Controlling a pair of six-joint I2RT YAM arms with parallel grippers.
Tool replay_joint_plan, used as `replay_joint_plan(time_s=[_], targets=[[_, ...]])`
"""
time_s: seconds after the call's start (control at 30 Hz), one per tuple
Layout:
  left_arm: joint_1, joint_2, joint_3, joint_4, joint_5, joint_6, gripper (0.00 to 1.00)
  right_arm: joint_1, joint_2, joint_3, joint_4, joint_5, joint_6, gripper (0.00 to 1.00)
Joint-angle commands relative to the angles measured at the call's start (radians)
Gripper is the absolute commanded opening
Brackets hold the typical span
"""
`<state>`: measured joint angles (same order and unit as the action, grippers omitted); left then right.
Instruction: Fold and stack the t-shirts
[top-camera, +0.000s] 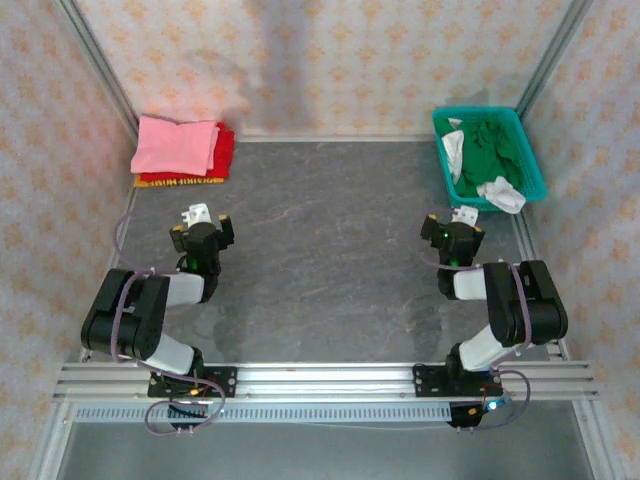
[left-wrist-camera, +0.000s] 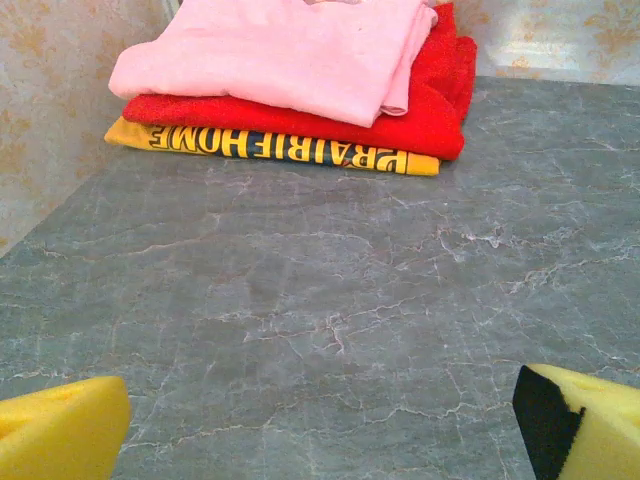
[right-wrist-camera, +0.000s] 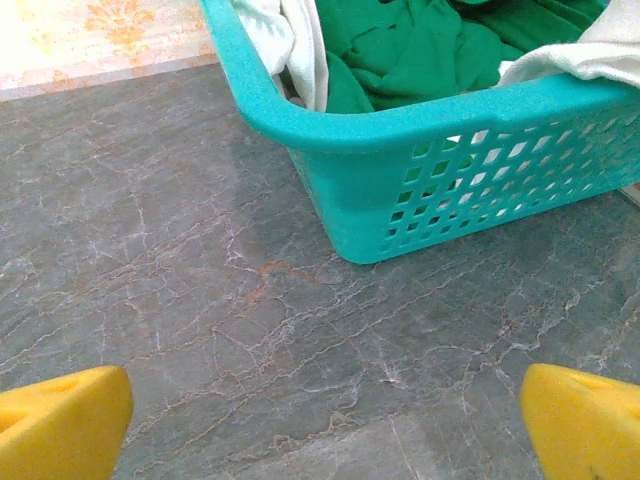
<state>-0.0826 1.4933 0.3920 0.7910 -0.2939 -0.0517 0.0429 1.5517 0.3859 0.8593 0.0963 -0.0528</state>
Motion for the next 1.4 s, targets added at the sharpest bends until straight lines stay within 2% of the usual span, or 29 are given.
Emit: replay_joint_plan(time_s=[0.0,0.8,0.83,0.9,0.97,1.03,1.13,1.2,1.27,1.37], targets=[[0.005,0.001,0.015,-0.013,-0.007,0.019,1.00,-0.003,-0.004,0.015,0.005,-0.007,0.009,0.99],[0.008,-0.003,0.008,-0.002,0.003,0.018,1.00,0.003,-0.021,-0.001,0.033,-0.005,-0.001,0.99],[0.002,-0.023,0.008,-0.013,-0.002,0.026,1.00,0.024,-0.071,0.001,0.002,0.020,-0.022,0.99],[-0.047,-0.141,0.052,-0.183,-0.053,0.069,1.00,0.091,-0.246,0.085,-0.281,0.132,-0.049,0.99],[-0.104,-0.249,0.120,-0.315,-0.128,0.075,1.00,0.095,-0.324,0.195,-0.492,0.112,0.002,0.99],[-0.113,-0.330,0.196,-0.402,-0.032,0.018,1.00,0.092,-0.329,0.336,-0.673,0.134,0.057,0.99],[-0.170,-0.326,0.383,-0.509,0.064,-0.010,1.00,0.052,-0.262,0.546,-0.867,0.154,0.165,0.99],[-0.258,-0.264,0.534,-0.591,0.133,0.054,1.00,-0.019,-0.179,0.708,-0.982,0.056,0.243,0.99],[-0.356,-0.185,0.682,-0.675,0.153,0.120,1.00,-0.070,-0.078,0.872,-1.093,-0.010,0.291,0.99],[-0.462,-0.042,0.872,-0.779,0.318,0.166,1.00,-0.130,0.099,1.135,-1.264,-0.057,0.300,0.99]])
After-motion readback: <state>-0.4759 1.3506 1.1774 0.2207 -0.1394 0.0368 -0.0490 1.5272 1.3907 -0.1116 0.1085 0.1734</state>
